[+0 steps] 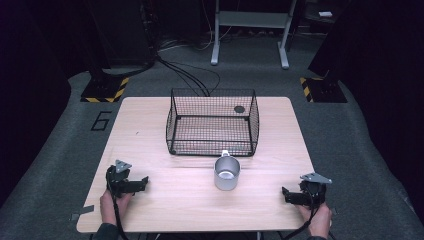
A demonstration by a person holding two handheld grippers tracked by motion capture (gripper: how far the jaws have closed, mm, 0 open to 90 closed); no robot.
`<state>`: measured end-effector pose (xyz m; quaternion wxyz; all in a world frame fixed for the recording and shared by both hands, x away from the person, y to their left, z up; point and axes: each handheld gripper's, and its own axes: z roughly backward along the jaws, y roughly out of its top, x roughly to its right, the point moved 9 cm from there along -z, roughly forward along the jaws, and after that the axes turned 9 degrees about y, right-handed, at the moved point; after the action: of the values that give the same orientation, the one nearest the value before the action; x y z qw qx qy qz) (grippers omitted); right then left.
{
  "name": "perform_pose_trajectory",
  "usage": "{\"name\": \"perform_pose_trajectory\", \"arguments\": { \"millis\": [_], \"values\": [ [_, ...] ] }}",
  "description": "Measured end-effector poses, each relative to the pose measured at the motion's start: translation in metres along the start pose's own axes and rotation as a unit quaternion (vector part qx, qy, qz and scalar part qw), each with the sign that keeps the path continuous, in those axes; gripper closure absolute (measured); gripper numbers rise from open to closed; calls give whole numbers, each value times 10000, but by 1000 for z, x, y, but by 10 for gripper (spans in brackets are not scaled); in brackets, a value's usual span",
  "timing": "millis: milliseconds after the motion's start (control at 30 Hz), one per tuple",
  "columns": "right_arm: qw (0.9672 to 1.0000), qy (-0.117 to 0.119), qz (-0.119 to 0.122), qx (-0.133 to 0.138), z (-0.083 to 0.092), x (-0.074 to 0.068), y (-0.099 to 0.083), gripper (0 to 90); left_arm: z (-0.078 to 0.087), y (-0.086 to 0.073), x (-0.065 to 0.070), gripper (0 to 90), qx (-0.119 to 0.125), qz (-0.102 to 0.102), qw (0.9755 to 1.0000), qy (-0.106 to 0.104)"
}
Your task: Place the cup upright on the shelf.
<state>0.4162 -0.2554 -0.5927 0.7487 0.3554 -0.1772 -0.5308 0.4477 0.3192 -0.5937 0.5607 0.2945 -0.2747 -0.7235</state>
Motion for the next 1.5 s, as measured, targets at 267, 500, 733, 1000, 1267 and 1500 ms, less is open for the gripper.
{"name": "perform_pose_trajectory", "arguments": {
  "millis": [267, 500, 733, 1000, 1267, 1500],
  "values": [
    [10000, -37, 47, -40, 0, -1, 1, 0, 0, 0, 0, 22, -1, -2, 10000, 1],
    [9999, -30, -2, -151, 0, -6, 3, 1, 0, 0, 0, 22, 2, -1, 10000, -2],
    [10000, 70, -13, 17, 8, -24, 16, 0, 0, 0, 0, 22, 1, -4, 10000, -2],
    [9995, 228, 160, 119, 20, -47, 32, 0, 0, 0, 0, 22, 0, -2, 10000, -12],
    [9980, 452, 415, 125, 23, -71, 48, 1, 0, 0, 0, 22, -1, -2, 10000, -9],
    [9957, 683, 608, 160, 22, -95, 61, 2, 0, 0, 0, 22, 1, -1, 10000, 1]
  ]
}}
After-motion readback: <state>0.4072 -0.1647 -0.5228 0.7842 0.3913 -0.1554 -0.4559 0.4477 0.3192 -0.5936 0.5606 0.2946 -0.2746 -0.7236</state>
